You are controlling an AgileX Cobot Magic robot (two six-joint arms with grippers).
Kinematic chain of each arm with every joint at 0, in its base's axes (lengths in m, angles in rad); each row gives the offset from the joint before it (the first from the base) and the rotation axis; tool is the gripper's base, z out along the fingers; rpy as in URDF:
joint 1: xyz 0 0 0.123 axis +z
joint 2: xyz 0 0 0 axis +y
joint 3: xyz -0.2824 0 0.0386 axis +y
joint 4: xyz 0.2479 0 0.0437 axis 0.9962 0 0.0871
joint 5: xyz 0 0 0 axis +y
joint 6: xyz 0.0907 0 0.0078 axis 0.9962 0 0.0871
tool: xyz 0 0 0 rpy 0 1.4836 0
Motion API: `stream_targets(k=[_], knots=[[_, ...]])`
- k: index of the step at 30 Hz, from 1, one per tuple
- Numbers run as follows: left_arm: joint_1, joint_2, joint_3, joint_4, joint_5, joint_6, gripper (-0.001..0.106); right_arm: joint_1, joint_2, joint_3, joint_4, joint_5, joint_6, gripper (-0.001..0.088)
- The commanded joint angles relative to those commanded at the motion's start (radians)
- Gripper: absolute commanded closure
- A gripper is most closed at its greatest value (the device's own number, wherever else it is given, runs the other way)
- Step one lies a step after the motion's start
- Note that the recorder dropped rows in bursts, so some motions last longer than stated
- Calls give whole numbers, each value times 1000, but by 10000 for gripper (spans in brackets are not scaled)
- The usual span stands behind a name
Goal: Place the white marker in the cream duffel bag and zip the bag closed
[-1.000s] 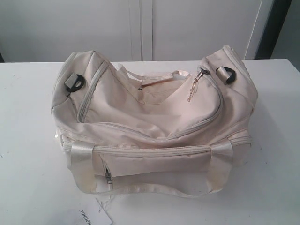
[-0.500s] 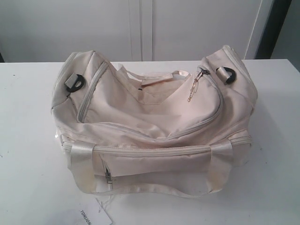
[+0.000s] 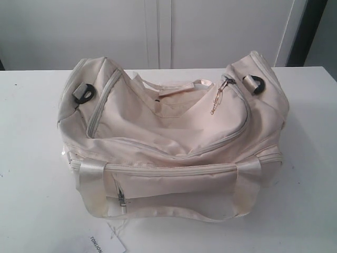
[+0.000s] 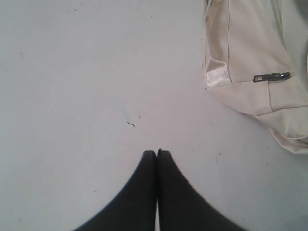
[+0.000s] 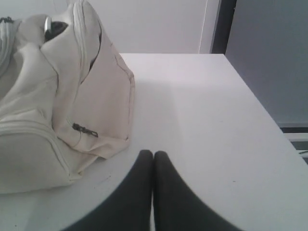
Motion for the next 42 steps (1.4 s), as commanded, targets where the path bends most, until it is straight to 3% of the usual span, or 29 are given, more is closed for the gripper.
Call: stream_targets(k=[5,35,42], knots=[[0,0,0,0,0,0,1053,0,0,72,0,-43,0,868],[0,0,0,0,0,0,1053,0,0,72,-4,-58,0,868],[4,-115,8,-5,59,3,1053,0,0,72,-4,-58,0,868]])
